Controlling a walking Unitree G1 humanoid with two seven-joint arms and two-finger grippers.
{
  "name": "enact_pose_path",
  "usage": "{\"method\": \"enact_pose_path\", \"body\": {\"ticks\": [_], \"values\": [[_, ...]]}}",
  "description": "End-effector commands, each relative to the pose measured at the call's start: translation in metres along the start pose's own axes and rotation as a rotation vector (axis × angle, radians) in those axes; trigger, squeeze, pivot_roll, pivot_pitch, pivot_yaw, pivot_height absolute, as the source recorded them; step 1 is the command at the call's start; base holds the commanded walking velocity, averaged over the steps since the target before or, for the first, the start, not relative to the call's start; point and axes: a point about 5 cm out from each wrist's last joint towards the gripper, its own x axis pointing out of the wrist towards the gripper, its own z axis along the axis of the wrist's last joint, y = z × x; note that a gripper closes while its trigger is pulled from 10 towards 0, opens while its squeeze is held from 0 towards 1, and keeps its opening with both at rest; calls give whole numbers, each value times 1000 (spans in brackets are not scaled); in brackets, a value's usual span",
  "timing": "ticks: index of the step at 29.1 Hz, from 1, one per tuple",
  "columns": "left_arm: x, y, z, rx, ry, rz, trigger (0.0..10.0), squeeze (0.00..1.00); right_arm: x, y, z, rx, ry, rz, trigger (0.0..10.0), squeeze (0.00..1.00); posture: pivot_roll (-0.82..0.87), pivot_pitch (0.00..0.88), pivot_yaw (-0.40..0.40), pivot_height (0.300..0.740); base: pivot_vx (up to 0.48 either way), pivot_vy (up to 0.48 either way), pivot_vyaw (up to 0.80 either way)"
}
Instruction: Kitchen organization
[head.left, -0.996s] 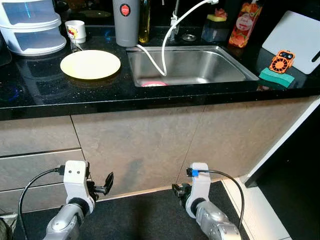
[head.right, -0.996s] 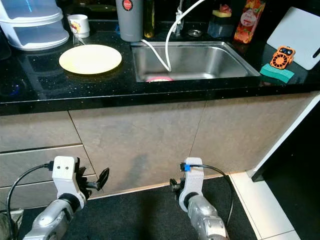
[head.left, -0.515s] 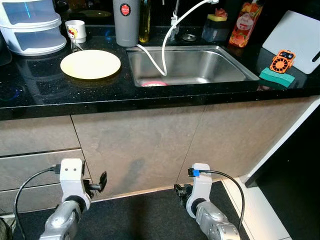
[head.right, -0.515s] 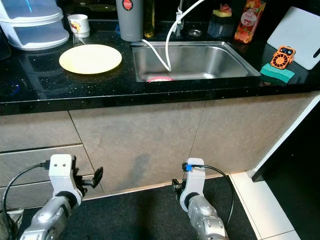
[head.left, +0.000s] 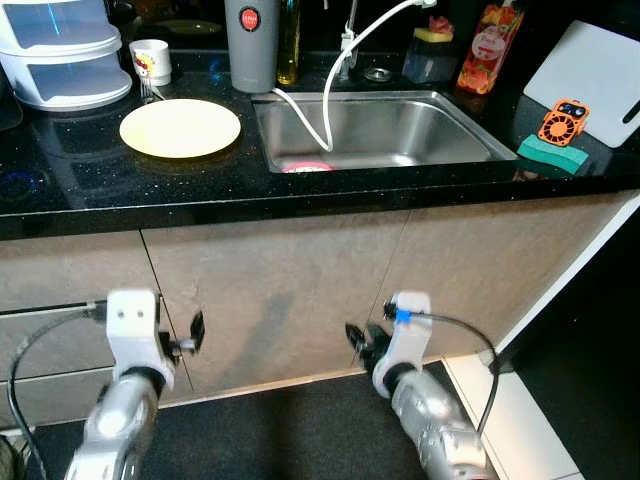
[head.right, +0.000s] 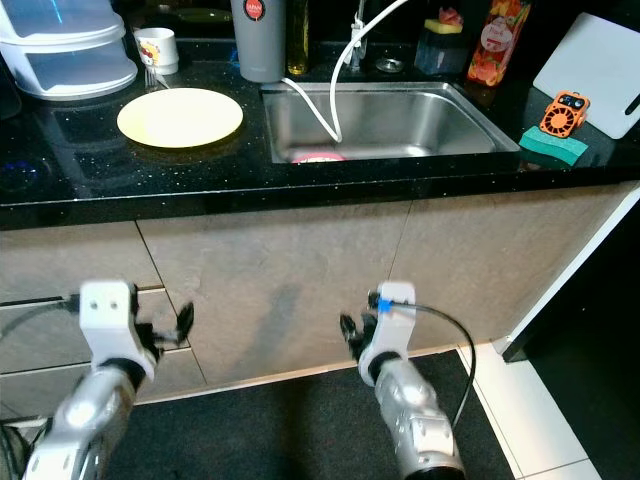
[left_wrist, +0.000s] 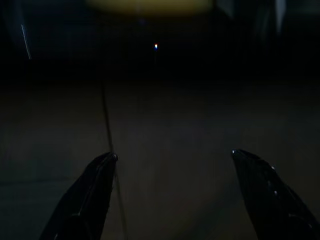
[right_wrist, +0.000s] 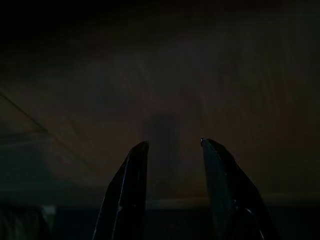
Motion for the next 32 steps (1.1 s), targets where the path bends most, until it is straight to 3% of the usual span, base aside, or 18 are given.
{"method": "enact_pose_path", "body": {"ticks": [1,7,15,23,32], "values": [[2,1,14,8,-44,-3,10000,0,2,5,11,-29,-25,42,10000,0,21,125,-29,740,0,0,0],[4,0,34,156,-127,-57,10000,0,10,10,37,-25,-106,62,10000,0,28,127,-24,740,0,0,0],[3,6,39,185,-105,-48,10000,0,15,13,59,-64,-150,75,10000,0,30,131,-18,740,0,0,0],[8,6,53,162,-147,-41,10000,0,20,20,83,-45,-223,81,10000,0,33,136,-20,740,0,0,0],[10,3,62,158,-172,-62,10000,0,20,22,89,-25,-240,77,10000,0,34,134,-18,740,228,0,0]]}}
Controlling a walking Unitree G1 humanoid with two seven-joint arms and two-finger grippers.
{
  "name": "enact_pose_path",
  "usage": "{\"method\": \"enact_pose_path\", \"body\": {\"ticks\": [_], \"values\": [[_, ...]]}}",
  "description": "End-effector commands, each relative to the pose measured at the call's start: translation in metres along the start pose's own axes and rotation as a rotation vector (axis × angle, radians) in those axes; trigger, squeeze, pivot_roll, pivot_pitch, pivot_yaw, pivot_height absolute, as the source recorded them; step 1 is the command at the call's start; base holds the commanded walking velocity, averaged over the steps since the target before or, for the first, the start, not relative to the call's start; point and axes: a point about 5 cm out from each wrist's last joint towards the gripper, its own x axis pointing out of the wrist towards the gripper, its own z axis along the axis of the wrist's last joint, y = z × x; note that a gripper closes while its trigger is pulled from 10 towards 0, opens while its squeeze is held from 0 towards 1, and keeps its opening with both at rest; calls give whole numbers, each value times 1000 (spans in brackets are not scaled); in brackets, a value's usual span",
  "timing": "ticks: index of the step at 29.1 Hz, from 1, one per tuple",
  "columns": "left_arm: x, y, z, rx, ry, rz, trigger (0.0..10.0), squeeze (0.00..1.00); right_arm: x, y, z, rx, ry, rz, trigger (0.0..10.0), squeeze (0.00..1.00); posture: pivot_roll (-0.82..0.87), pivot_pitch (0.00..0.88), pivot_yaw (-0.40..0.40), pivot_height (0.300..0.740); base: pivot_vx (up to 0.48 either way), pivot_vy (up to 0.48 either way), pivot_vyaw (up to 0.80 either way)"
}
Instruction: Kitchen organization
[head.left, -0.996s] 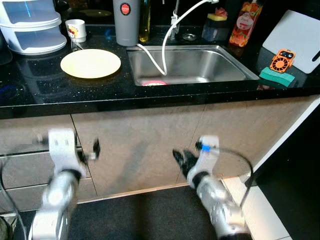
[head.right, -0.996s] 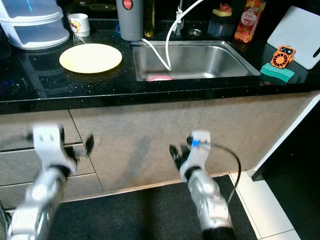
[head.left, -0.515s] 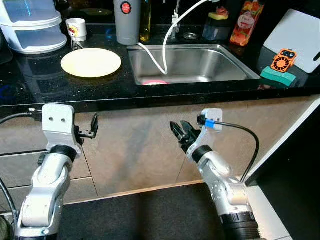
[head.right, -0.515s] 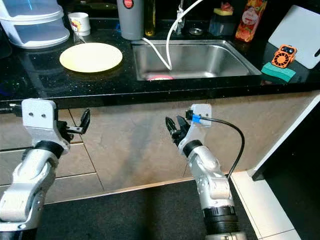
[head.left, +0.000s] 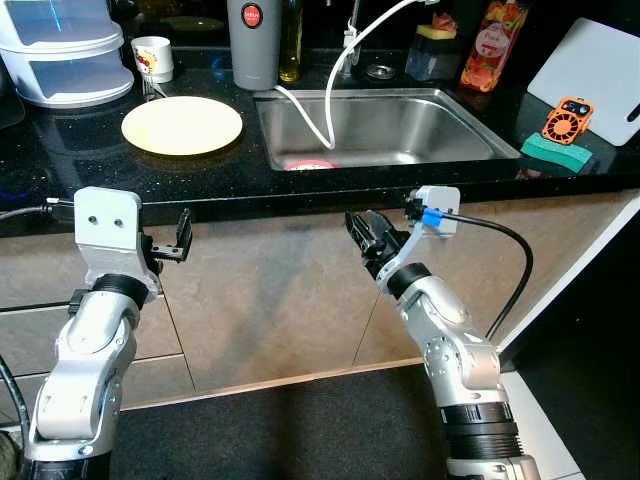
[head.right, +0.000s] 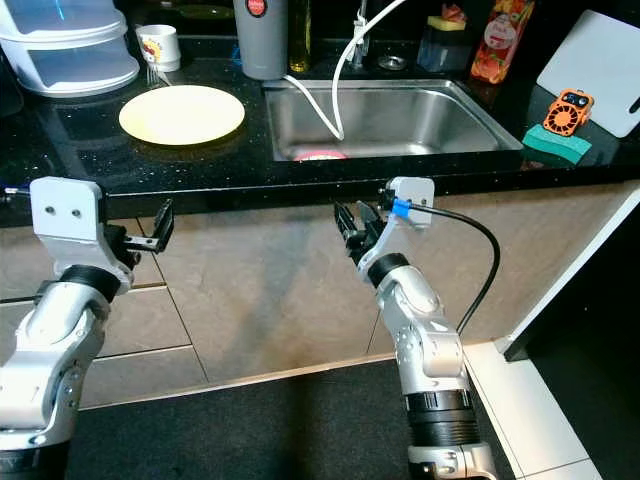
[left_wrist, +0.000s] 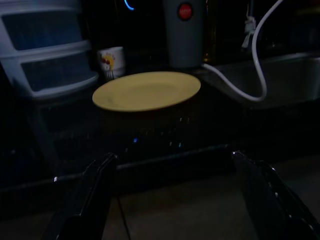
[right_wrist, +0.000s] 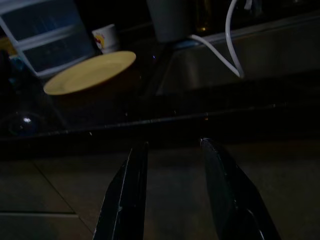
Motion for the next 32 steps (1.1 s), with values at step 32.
{"method": "enact_pose_path", "body": {"ticks": [32], "values": [[3,-1,19,0,-52,-33,10000,0,-2,7,-1,65,-3,18,10000,0,50,113,-8,740,399,0,0]]}}
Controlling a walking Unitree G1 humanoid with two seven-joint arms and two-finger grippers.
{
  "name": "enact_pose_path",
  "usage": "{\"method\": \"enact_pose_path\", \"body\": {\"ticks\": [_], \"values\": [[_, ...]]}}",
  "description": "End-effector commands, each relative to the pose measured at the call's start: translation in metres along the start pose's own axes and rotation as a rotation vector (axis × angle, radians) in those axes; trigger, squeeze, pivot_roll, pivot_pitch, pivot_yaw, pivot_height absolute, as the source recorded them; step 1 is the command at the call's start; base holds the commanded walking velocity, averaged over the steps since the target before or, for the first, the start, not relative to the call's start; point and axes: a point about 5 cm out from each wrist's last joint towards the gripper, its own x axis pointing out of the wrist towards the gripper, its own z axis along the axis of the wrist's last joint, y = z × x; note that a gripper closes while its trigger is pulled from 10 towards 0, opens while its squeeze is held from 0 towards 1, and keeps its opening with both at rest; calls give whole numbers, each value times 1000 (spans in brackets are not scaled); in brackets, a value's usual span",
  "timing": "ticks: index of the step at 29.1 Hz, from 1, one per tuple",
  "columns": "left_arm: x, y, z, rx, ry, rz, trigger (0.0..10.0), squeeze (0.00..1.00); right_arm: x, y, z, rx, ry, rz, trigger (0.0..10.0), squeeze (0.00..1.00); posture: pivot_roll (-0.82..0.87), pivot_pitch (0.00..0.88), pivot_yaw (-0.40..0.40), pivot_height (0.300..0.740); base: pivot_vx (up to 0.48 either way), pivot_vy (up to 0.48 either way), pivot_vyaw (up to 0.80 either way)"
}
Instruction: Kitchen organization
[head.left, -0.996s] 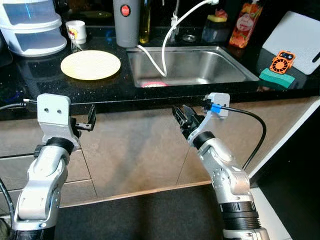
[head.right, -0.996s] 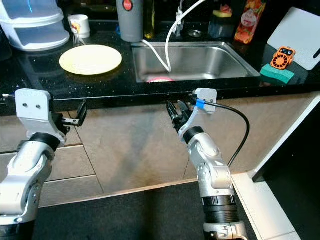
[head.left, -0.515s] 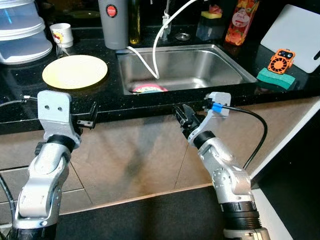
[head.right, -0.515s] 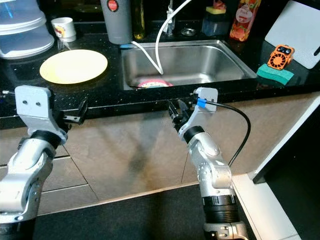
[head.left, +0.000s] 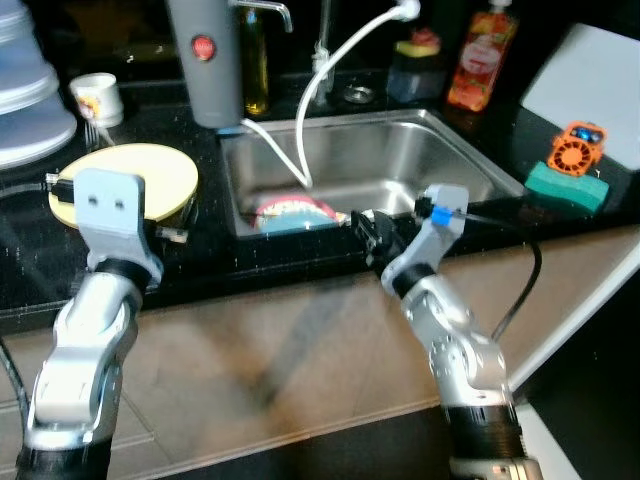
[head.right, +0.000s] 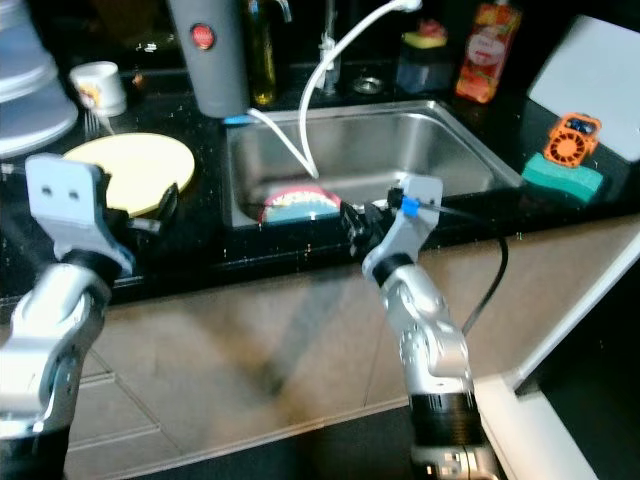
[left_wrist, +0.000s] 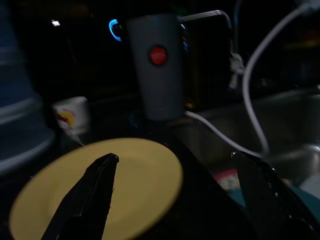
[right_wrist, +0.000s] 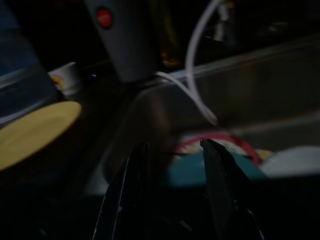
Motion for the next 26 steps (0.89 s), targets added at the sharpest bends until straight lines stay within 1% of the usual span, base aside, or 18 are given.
{"method": "enact_pose_path", "body": {"ticks": [1,2,8,12,17,23,26], "values": [[-1,3,1,-1,10,5,10000,0,1,6,-1,16,8,30,10000,0,50,118,-10,740,401,0,0],[-1,3,2,0,7,4,10000,0,1,7,-1,11,12,37,10000,0,50,118,-10,740,401,0,0],[0,3,7,-2,-7,9,10000,0,0,11,-5,-11,41,77,10000,0,51,126,-16,740,391,0,800],[-1,2,8,-6,-9,10,10000,0,-1,13,-6,-10,50,97,10000,0,50,129,-18,740,387,0,655],[-1,1,9,-13,-12,17,10000,0,-1,13,-9,1,72,103,10000,0,48,131,-24,740,365,0,0],[-1,0,11,-23,-15,17,10000,0,-1,13,-9,-9,78,108,10000,0,48,131,-25,740,335,0,0],[-2,0,12,-30,-24,20,10000,0,-1,12,-10,-11,81,107,10000,0,48,131,-25,740,0,0,0]]}}
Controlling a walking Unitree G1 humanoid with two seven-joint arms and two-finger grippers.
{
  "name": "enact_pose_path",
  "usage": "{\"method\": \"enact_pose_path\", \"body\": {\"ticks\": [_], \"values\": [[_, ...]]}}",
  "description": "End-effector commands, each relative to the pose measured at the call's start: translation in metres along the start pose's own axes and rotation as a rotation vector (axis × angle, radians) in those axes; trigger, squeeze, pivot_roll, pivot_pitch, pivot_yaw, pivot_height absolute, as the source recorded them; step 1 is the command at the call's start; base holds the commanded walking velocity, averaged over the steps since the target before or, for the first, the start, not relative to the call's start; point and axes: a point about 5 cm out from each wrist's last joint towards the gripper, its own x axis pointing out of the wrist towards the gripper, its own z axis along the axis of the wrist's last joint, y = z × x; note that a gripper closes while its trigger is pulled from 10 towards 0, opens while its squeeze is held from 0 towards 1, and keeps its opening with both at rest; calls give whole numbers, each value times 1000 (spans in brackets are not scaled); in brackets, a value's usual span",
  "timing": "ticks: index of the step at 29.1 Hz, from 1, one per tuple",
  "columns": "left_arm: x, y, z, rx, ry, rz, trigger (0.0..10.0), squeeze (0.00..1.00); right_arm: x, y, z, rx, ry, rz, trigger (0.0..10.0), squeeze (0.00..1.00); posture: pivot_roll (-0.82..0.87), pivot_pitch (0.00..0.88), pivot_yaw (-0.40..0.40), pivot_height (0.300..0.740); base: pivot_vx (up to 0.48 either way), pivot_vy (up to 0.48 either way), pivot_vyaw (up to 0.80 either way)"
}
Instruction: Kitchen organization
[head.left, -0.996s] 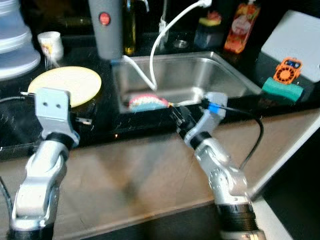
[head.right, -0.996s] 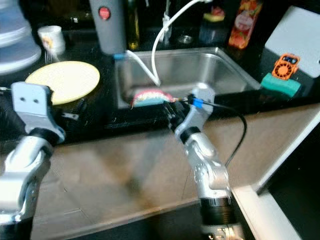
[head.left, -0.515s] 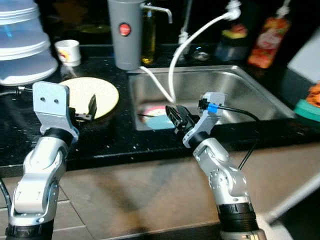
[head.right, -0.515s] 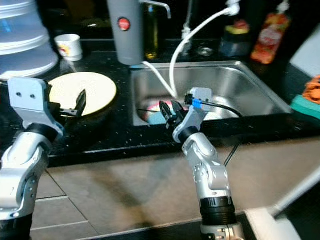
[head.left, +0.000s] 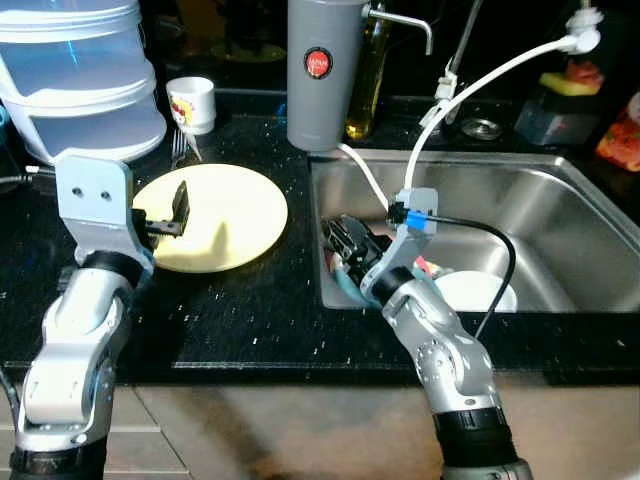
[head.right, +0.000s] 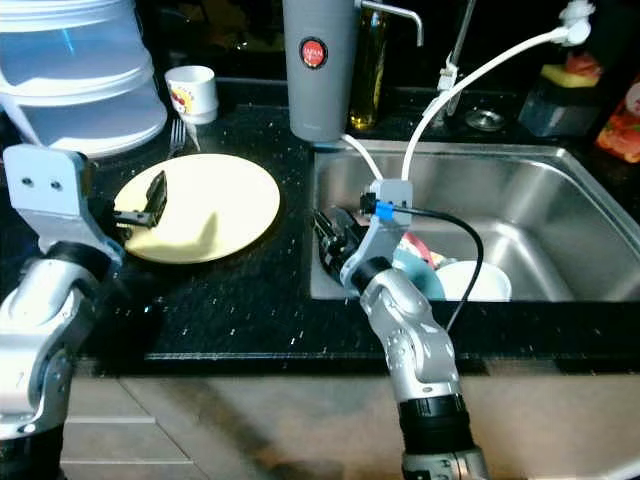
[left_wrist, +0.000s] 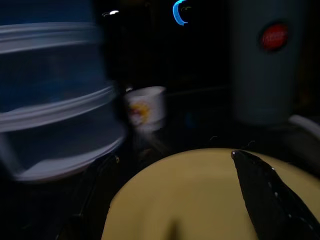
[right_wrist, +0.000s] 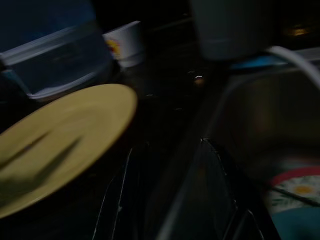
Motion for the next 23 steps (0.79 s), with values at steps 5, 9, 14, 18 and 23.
{"method": "enact_pose_path", "body": {"ticks": [5,9,14,18,23], "values": [[-2,-4,0,-21,3,-11,10000,0,-1,-1,-3,6,21,-2,10000,0,46,133,-28,740,0,0,0],[-1,-5,1,-40,-1,-13,10000,0,-1,-1,-4,9,28,1,10000,0,46,133,-29,740,0,0,0],[-1,-5,1,-52,9,1,10000,0,-1,0,-4,9,35,8,10000,0,44,135,-29,740,0,0,0],[-1,-6,1,-41,22,0,10000,0,-2,0,-4,7,38,12,10000,0,42,137,-29,740,0,-480,0],[-1,-2,-2,-93,44,33,10000,0,-2,0,-4,8,40,13,10000,0,41,141,-28,740,0,-192,0]]}}
